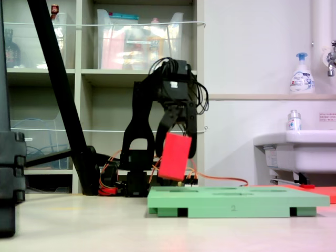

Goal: Put the square block into the corresponding hole

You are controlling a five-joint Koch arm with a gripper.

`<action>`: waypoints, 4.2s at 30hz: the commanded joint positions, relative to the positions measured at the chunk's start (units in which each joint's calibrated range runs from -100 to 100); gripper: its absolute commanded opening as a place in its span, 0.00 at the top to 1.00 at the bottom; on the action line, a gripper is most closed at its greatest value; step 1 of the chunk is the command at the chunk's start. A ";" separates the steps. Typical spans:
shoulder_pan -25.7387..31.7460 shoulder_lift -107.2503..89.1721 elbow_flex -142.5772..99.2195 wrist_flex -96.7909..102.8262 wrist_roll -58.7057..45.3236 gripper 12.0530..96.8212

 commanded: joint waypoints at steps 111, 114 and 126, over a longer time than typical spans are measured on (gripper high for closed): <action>-14.02 -80.29 -16.39 30.68 -45.52 0.52; -14.02 -87.41 -34.64 45.32 -49.62 0.52; -16.61 -87.41 -77.81 56.39 -51.28 0.50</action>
